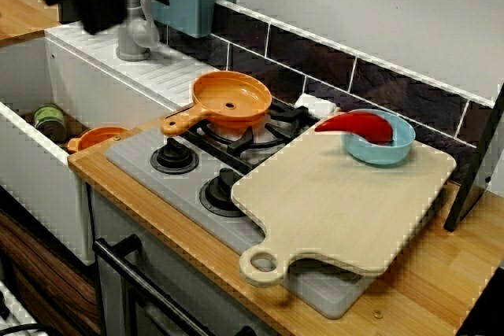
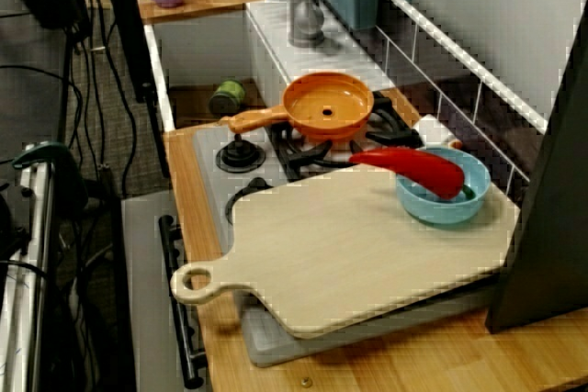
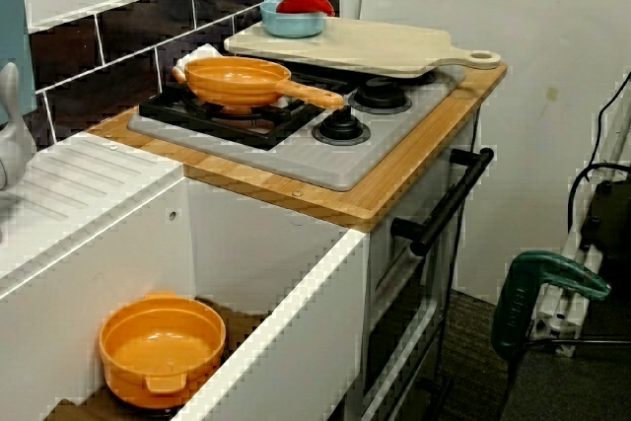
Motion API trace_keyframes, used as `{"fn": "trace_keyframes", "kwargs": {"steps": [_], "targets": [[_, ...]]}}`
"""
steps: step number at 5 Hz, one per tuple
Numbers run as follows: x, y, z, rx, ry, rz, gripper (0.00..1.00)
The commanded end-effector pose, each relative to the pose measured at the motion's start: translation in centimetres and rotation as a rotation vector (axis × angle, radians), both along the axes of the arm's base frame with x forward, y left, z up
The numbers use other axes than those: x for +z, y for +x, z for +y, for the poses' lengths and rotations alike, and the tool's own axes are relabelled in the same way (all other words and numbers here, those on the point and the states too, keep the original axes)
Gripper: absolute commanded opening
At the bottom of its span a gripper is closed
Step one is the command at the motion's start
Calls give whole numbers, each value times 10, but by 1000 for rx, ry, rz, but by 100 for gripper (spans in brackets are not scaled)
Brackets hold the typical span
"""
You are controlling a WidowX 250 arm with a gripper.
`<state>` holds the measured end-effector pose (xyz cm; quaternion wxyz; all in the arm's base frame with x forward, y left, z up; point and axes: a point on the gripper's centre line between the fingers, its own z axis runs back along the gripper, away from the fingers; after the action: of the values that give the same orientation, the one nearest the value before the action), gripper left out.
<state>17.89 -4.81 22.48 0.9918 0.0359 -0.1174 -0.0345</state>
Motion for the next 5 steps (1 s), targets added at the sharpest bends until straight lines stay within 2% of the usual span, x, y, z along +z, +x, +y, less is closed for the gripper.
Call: {"fn": "trace_keyframes", "kwargs": {"steps": [1,2,3,4,5], "targets": [[6,84,-19,-23,-12,-83,100],[5,120,-23,8,-59,-79,100],[6,149,-29,56,-112,-78,100],[11,166,-46,53,-150,-59,100],[7,176,-66,22,-137,-93,100]]}}
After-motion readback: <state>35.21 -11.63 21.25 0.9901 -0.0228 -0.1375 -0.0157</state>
